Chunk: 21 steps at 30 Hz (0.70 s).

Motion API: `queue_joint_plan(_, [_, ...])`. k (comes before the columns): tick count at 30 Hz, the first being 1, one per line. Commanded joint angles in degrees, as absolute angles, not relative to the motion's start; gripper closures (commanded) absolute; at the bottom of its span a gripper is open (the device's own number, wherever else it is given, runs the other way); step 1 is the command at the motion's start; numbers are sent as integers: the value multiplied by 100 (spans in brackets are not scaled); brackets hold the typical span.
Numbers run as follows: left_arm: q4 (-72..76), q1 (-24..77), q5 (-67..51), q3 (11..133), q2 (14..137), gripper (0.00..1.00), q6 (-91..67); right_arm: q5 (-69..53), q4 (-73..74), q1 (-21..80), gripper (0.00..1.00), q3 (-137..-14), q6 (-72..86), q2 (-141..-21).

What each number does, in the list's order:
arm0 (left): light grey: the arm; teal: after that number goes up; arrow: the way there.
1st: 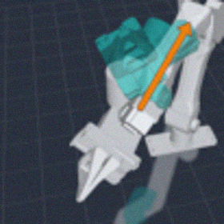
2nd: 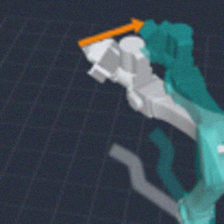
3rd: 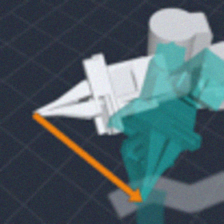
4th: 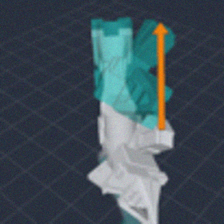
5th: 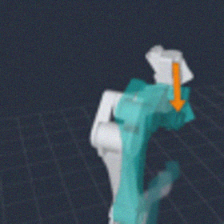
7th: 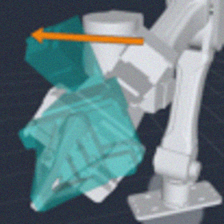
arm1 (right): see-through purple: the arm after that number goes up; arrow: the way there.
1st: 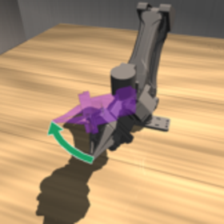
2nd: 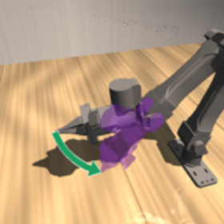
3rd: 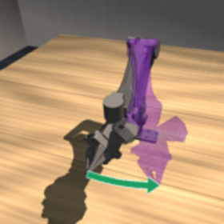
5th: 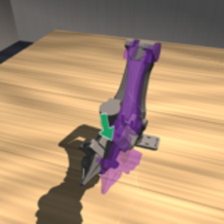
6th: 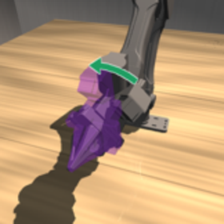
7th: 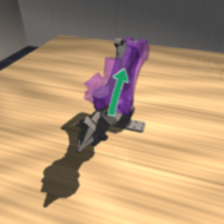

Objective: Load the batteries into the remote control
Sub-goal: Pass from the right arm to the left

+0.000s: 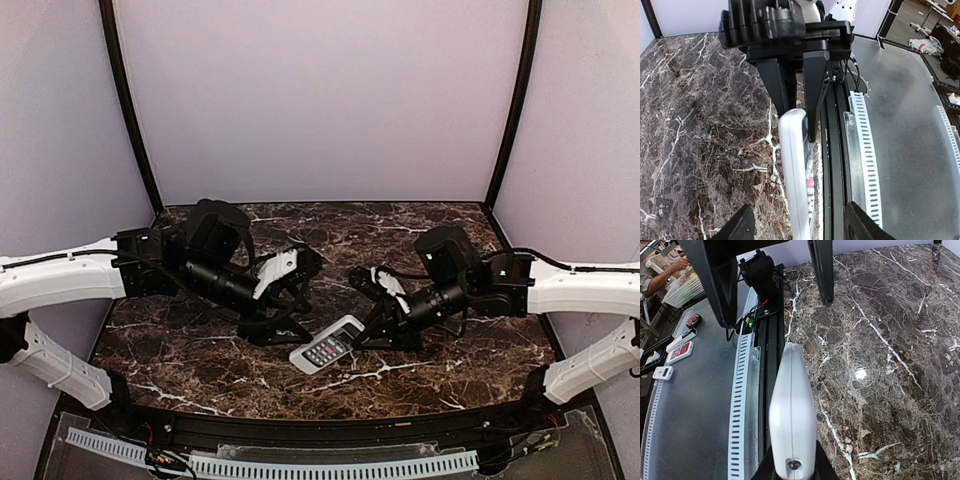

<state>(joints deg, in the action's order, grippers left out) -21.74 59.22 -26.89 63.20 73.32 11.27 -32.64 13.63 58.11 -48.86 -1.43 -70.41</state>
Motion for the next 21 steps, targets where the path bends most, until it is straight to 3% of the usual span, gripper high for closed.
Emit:
queue_joint_plan(1, [-2547, 6022, -2580, 6652, 7774, 41, 1311, -3506, 1322, 5794, 100, -5139, -8, -7059])
queue_joint_plan(6, [-2508, 6130, -2521, 6845, 8077, 54, 1250, -3550, 1359, 5798, 100, -5161, -7, -7122])
queue_joint_plan(21, [-2236, 6161, -2992, 7100, 8420, 71, 882, -3516, 1391, 5799, 100, -5198, -7, -7201])
